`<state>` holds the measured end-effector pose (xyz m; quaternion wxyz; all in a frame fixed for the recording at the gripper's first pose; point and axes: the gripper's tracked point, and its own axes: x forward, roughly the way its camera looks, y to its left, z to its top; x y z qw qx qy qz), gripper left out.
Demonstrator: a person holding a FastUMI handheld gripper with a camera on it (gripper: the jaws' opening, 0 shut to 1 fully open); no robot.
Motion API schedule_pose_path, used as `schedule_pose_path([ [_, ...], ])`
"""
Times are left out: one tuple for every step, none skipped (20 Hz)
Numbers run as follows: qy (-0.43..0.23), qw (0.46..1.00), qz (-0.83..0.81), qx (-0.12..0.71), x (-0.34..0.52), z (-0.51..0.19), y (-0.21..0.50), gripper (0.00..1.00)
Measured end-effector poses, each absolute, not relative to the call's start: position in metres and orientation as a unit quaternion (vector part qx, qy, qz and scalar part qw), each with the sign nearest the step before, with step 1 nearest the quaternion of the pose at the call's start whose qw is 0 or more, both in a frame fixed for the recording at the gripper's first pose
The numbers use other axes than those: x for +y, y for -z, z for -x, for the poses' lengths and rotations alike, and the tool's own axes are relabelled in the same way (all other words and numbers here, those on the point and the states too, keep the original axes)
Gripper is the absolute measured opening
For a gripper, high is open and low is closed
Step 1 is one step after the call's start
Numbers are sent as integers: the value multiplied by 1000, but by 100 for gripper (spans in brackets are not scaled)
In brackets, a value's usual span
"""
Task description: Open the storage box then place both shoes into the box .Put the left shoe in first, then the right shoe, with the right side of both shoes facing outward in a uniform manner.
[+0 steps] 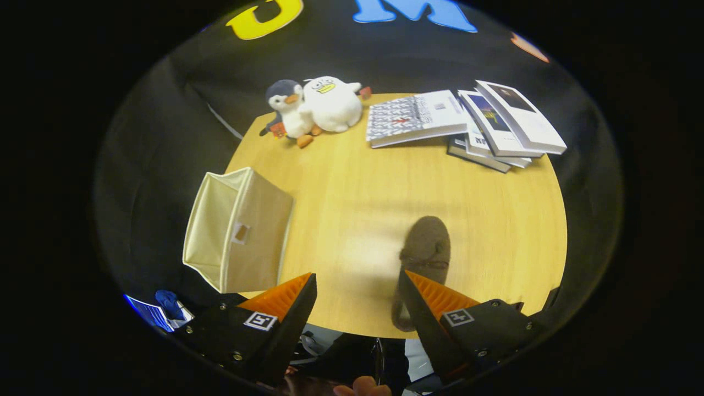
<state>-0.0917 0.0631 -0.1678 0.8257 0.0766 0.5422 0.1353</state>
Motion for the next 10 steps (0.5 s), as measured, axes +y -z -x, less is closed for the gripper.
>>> schedule_pose_path([
  [-124, 824, -81, 547, 49, 92, 177, 94],
  [-115, 823, -85, 550, 39, 93, 184, 94],
  [-107, 821, -88, 554, 29, 94, 192, 94],
  [-100, 820, -88, 557, 20, 95, 200, 94],
  [-93, 819, -88, 560, 11, 95, 209, 94],
  [-89, 816, -91, 563, 5, 96, 216, 94],
  [-84, 813, -93, 568, 0, 98, 224, 94],
  [-81, 811, -92, 572, -4, 100, 232, 94],
  [-79, 809, -87, 576, -7, 101, 240, 94],
  [-78, 807, -81, 579, -11, 102, 247, 94],
])
